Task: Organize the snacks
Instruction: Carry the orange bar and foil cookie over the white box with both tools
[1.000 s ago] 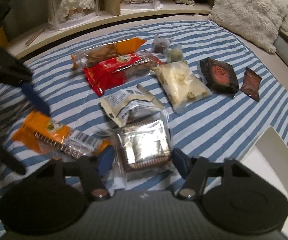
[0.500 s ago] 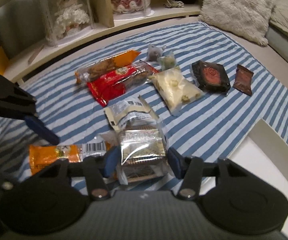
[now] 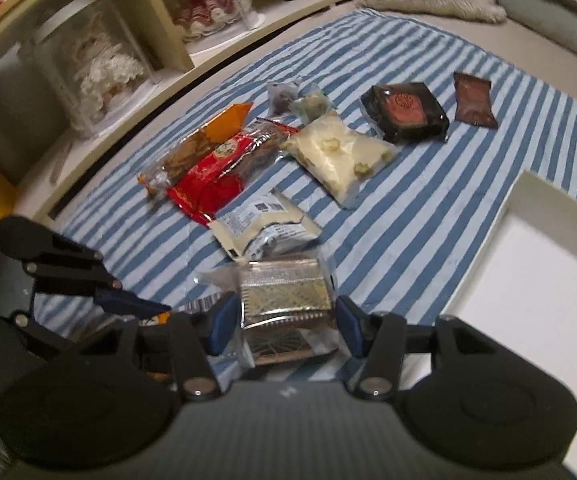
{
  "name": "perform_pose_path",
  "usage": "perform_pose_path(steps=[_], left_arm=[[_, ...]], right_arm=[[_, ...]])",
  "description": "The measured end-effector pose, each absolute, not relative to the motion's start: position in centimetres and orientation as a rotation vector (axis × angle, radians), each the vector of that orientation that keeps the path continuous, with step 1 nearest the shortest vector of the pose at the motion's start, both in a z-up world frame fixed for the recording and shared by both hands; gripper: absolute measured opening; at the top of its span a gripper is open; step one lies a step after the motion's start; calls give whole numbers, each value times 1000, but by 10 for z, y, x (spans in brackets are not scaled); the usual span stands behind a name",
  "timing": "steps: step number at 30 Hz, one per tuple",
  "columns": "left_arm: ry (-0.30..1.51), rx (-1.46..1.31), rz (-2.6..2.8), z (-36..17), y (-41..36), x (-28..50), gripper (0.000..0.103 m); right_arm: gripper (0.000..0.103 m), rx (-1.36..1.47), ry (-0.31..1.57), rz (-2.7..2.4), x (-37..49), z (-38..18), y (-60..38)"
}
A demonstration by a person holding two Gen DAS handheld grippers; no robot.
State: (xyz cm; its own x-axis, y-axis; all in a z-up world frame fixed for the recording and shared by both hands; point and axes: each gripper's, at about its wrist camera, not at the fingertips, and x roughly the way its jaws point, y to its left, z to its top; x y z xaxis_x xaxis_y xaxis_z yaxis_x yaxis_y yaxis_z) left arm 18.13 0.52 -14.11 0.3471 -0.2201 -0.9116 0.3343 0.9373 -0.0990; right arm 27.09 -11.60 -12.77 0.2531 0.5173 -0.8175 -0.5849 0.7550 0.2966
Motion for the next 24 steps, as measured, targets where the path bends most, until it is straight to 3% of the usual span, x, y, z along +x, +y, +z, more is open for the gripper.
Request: perform_pose_path(steps=[6, 13, 17, 19, 24], left_arm=[[1176, 83, -264, -132, 25, 171, 37], [1209, 89, -242, -138, 26, 173, 39], [1228, 92, -241, -141, 22, 177, 39], [1222, 96, -245, -140, 23, 176, 36], [1151, 68, -227, -125, 28, 173, 36]], right_arm=[[64, -143, 1101, 768, 268, -137, -108], [74, -239, 1072, 782, 267, -146, -90], [74, -286, 1087, 785, 266, -154, -84], [66, -306, 1078, 787, 266, -154, -80], [61, -275, 1040, 770, 263, -143, -85]])
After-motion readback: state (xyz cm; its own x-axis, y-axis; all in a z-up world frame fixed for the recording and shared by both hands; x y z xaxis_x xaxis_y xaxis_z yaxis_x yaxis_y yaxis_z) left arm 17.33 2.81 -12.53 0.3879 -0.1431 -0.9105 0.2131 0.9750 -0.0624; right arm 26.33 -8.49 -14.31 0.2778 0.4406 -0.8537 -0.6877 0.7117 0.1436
